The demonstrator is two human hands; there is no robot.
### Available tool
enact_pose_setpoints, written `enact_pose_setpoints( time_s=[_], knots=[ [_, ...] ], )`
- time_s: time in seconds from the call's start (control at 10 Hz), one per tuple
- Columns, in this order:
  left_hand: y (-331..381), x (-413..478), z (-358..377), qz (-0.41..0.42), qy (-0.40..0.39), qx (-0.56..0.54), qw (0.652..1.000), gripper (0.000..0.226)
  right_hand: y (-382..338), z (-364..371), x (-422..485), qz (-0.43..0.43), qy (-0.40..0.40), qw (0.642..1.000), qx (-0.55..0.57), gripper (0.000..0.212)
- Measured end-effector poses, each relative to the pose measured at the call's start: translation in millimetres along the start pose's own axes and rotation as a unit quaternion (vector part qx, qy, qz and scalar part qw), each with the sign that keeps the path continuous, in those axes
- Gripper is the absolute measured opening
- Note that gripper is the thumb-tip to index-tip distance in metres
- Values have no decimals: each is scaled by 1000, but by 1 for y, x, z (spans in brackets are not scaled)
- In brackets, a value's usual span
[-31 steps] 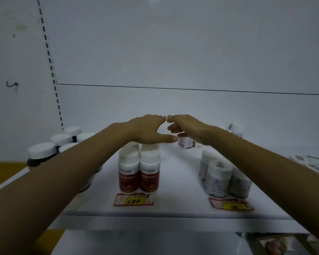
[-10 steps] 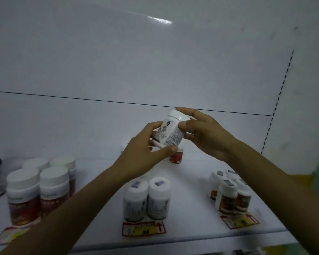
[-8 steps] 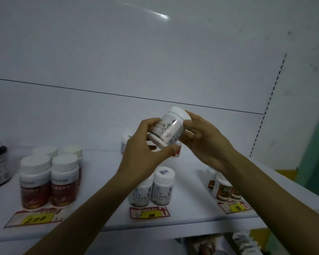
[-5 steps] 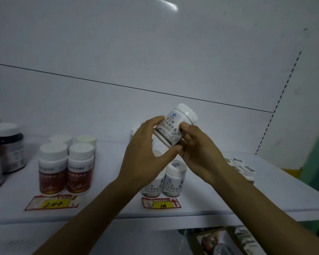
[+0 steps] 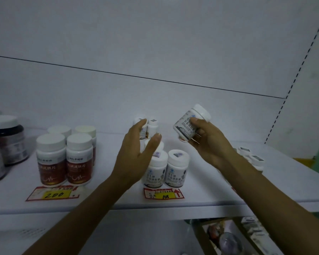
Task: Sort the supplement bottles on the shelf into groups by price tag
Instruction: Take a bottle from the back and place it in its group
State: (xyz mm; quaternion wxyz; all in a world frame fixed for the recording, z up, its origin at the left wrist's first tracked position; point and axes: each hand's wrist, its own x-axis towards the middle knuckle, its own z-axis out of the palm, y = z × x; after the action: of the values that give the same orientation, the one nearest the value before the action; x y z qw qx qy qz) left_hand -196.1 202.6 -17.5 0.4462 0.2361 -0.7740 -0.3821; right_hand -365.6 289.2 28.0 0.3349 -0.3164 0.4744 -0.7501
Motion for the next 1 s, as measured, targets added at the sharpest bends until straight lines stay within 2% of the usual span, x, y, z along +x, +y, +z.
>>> enact_pose_setpoints(
  time_s=[0.2,0.3,0.4,0.5,0.6,0.8,1.0],
  knots=[
    [-31,-12,3,-47,-101,18,994,112,44,-32,20,46,33,998,-18,41],
    [-23,-13,-2,-48,-147,-10,988,94,66,-37,20,51,24,996,-73,37],
    [-24,-9,2,-73,-187,-36,979,88,81,-41,18,30,-5,990,-138,27],
    [-38,-5,7,-83,-222,-28,971,97,87,-42,16,-1,-8,985,-171,25],
    [-47,-3,6,-90,-216,-40,971,102,89,-41,16,-1,-19,983,-184,39],
    [-54,-2,3,-71,-218,-79,970,106,87,-40,14,-27,22,975,-218,32],
    [-56,-2,1,-77,-197,-92,973,103,87,-39,11,-22,-8,973,-229,37]
  ],
)
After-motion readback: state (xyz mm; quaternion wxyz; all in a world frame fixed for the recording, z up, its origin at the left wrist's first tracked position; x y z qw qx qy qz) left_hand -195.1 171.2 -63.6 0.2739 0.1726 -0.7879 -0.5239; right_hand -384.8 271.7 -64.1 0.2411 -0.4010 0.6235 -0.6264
